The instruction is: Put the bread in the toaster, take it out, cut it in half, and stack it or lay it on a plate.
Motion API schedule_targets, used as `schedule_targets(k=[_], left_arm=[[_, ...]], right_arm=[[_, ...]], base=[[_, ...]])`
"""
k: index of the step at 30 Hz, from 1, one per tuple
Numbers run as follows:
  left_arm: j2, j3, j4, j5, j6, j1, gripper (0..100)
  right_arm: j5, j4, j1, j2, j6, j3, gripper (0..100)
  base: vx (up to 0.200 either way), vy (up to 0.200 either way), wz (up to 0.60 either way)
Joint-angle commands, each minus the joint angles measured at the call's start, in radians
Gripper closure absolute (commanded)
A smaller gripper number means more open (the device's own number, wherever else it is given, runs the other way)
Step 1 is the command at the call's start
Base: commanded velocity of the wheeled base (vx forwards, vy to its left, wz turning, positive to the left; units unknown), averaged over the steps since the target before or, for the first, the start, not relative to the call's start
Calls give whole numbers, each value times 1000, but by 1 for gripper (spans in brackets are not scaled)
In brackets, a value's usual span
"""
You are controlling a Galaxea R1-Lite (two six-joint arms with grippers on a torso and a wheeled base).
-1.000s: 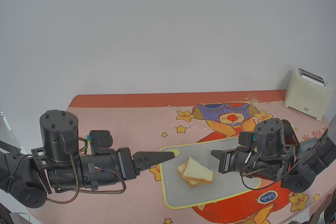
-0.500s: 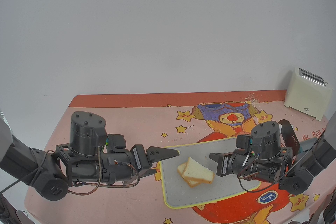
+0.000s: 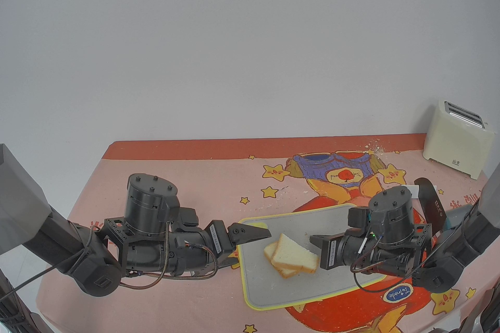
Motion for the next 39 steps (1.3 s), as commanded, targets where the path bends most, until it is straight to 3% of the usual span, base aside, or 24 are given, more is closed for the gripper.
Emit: schedule_targets(k=[1, 39], left_arm=[[10, 4, 6, 1, -1, -2, 0], [1, 38, 15, -1, -1, -30, 0]], right_arm=[[1, -2, 21, 22, 1, 2, 100], [12, -15, 107, 31, 15, 8, 100]], base=[[0, 0, 0], [0, 0, 0]])
